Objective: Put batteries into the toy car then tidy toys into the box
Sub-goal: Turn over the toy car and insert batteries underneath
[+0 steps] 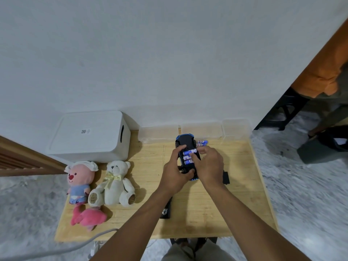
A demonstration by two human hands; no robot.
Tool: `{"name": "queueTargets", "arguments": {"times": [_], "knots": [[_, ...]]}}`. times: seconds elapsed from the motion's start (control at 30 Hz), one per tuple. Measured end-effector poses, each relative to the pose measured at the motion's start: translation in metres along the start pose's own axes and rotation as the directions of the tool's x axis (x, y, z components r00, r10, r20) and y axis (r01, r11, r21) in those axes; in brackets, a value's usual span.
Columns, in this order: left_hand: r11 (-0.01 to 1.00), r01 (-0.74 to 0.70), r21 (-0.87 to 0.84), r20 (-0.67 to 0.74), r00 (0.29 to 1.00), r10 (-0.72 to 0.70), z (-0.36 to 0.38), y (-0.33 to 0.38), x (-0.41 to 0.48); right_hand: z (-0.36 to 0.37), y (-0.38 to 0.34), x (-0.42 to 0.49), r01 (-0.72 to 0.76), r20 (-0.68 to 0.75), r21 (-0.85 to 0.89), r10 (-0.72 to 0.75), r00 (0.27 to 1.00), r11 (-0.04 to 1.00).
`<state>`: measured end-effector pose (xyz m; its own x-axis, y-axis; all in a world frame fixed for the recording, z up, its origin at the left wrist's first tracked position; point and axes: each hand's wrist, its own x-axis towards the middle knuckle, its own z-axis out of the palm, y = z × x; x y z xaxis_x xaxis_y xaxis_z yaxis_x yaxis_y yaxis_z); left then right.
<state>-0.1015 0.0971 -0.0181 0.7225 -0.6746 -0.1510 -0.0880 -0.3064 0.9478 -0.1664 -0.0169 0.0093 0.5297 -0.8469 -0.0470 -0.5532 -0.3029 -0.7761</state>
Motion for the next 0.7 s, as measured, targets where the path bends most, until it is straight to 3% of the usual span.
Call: {"name": "queueTargets", "arguments": {"times": [0.07,0.3,0.4,0.5,0.57,0.63,0.7], "knots": [[1.0,0.003,-0.003,0.0,1.0,-0.003,0.0,-0.001,-0.001,-0.001,0.001,-0.001,0.032,0.005,-0.021,-0.032,0.999,0.999],[1.0,0.002,0.014,0.015,1.0,-0.002,-0.005,0.002,-0.005,-0.006,-0.005,-0.003,0.156,0.169,0.191,-0.19,0.967,0.969],[1.0,-0.016,0.004,0.02,1.0,0.016,-0.006,0.004,-0.005,-0.009,-0.014,-0.001,0.201,0.1,0.313,-0.243,0.965,0.928],[1.0,-0.008,-0.011,0.007,1.0,0.008,-0.008,0.004,-0.006,-0.018,-0.019,0.01,0.13,0.084,0.349,-0.169,0.982,0.928],[1.0,-0.012,-0.016,0.007,1.0,0.012,-0.01,0.002,-0.007,-0.022,-0.016,0.015,0.114,0.191,0.22,-0.157,0.969,0.969],[1.0,-0.014,-0.013,0.007,1.0,0.014,-0.011,0.002,-0.008,-0.024,-0.012,0.014,0.116,0.302,-0.015,-0.107,0.947,0.993],[1.0,-0.017,-0.009,0.009,1.0,0.017,-0.011,0.001,-0.009,-0.021,-0.005,0.01,0.166,0.304,-0.249,-0.086,0.949,0.954]]}}
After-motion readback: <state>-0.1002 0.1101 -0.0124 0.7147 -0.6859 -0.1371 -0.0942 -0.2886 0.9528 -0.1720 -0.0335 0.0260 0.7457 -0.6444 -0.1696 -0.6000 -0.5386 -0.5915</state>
